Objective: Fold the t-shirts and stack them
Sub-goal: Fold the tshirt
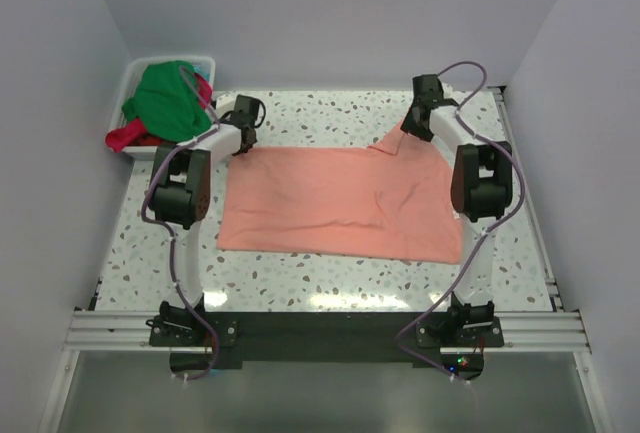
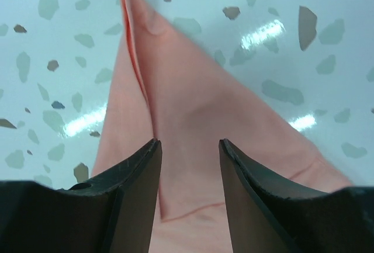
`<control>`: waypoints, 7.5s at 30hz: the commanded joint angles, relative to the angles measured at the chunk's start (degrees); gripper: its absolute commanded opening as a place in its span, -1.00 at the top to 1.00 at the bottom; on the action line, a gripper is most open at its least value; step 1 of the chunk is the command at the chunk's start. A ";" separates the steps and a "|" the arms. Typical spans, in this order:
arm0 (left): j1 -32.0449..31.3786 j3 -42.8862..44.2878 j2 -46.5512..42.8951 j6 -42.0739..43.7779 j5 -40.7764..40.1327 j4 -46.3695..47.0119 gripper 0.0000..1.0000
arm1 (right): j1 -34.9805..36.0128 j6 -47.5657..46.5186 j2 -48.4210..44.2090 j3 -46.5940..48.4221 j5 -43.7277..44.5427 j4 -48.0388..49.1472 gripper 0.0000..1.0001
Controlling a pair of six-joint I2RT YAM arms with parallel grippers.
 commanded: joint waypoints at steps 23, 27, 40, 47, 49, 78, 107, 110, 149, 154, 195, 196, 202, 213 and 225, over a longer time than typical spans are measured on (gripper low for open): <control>-1.70 -2.08 -6.11 2.81 2.97 4.17 1.00 | -0.22 -0.33 16.92 24.48 1.60 10.45 -0.08; -1.79 -2.43 -6.20 2.98 3.23 4.87 1.00 | -0.13 -0.60 17.80 25.46 2.31 9.31 -0.09; -1.96 -2.17 -6.29 3.07 3.23 4.96 1.00 | -0.13 -1.47 17.63 24.49 4.07 9.13 1.00; -1.88 -1.91 -8.05 3.60 0.86 4.08 1.00 | -0.13 -1.65 9.47 14.85 8.02 10.80 1.00; -1.88 -1.99 -8.92 4.03 -0.02 4.00 1.00 | -0.22 -1.56 4.90 9.58 9.25 12.28 1.00; -2.23 -11.84 -19.82 3.24 -3.80 -0.48 1.00 | -0.22 0.99 -38.26 -26.39 11.27 9.40 1.00; -7.77 -25.63 -32.74 -9.06 -11.80 -12.44 1.00 | -0.13 3.27 -60.24 -46.61 13.39 1.57 1.00; -7.77 -26.87 -34.15 -9.15 -11.80 -12.79 1.00 | -0.13 3.36 -61.56 -47.05 13.39 0.43 1.00; -9.78 -34.78 -36.35 -13.19 -7.67 -14.38 -0.35 | -0.22 6.79 -69.56 -56.80 3.22 -8.10 0.19; -10.49 -34.87 -36.53 -11.96 -6.79 -13.15 -0.34 | 0.48 5.03 -71.66 -61.81 -7.78 -4.94 0.29; -11.90 -40.23 -39.43 -5.90 1.30 -3.12 -0.32 | 8.22 6.61 -61.83 -77.64 -17.82 20.47 0.03; -11.90 -40.05 -39.34 -5.90 1.39 -3.12 -0.32 | 8.22 6.61 -61.39 -77.38 -17.81 20.64 0.08; -11.90 -40.05 -39.08 -5.81 1.21 -3.12 -0.31 | 8.57 6.17 -59.19 -75.54 -16.32 20.29 0.73; -11.90 -39.96 -39.16 -5.81 1.39 -3.30 -0.31 | 9.36 5.47 -65.34 -69.74 -15.26 11.86 1.00; -11.90 -39.44 -39.51 -5.54 -0.19 -4.00 -0.30 | 9.36 7.31 -63.94 -63.84 -22.04 2.64 -0.07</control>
